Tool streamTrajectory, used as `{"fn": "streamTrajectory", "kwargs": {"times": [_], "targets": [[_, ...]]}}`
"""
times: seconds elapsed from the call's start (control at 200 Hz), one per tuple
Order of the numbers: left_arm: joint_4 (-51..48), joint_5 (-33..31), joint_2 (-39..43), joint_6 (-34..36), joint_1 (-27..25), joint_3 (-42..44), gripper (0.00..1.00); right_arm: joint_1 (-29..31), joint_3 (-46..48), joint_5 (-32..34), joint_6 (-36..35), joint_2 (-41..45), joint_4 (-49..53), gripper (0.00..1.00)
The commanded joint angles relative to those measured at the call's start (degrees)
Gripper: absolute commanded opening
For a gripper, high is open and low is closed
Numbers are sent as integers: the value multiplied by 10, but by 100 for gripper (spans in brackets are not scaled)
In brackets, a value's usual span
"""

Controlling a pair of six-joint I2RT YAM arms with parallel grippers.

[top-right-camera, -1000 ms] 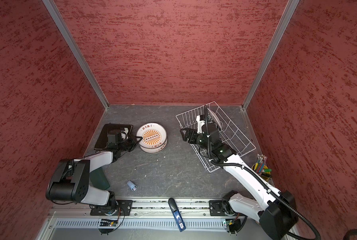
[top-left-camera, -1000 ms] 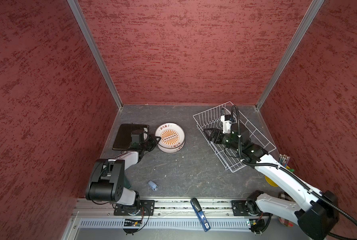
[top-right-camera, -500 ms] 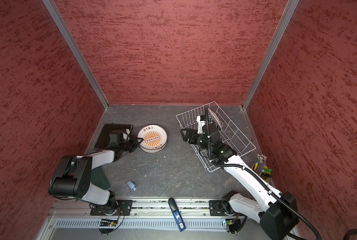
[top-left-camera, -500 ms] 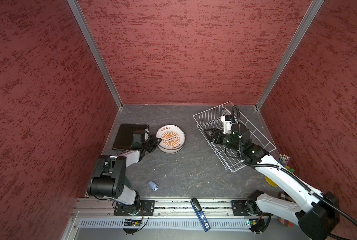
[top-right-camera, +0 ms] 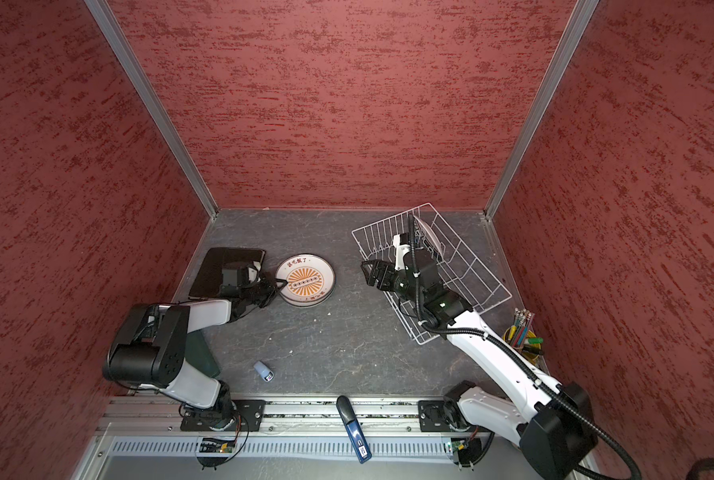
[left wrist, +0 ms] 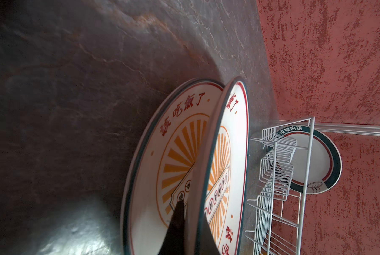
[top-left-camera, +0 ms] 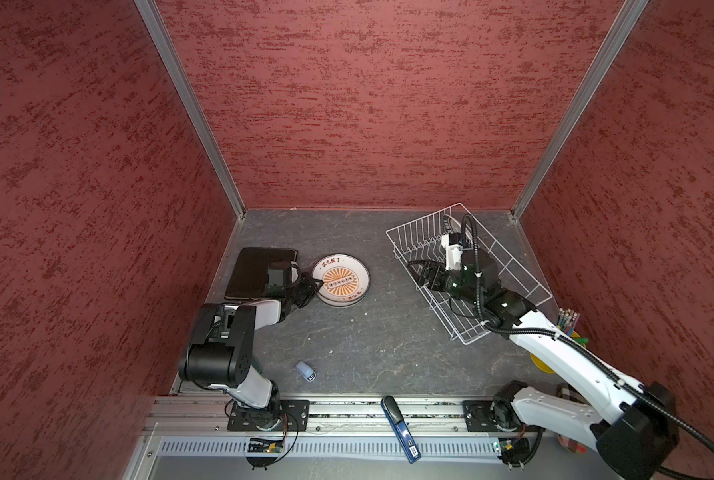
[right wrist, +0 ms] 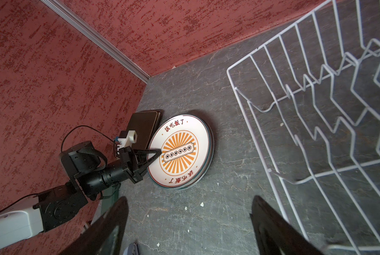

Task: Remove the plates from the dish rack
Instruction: 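Lower the plate flat onto the other printed plate with the left gripper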

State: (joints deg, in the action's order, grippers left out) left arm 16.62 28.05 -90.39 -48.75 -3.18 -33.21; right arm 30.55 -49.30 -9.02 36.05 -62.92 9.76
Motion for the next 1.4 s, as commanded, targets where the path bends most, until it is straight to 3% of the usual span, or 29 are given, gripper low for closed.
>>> {"fn": "streamTrajectory", "kwargs": {"times": [0.0,0.16,0.256,0.641,0.897,1.213,1.393], "targets": [[30,9,-8,-6,0,-12,0,-3,5,-2,0,8,-1,88],[30,11,-14,-6,0,-13,0,-3,5,-2,-1,7,1,88],[28,11,-14,-6,0,-13,7,-3,5,0,-2,8,3,88],[-11,-9,9,4,-4,-15,58,-3,2,2,-4,8,9,88],[-96,-86,50,34,-22,-28,71,-3,5,-3,0,11,3,88],[-142,-83,23,42,-23,-49,79,-3,-7,13,-16,10,30,88],[-169,-121,37,50,-34,-52,85,-4,-24,37,-31,14,62,88]]}}
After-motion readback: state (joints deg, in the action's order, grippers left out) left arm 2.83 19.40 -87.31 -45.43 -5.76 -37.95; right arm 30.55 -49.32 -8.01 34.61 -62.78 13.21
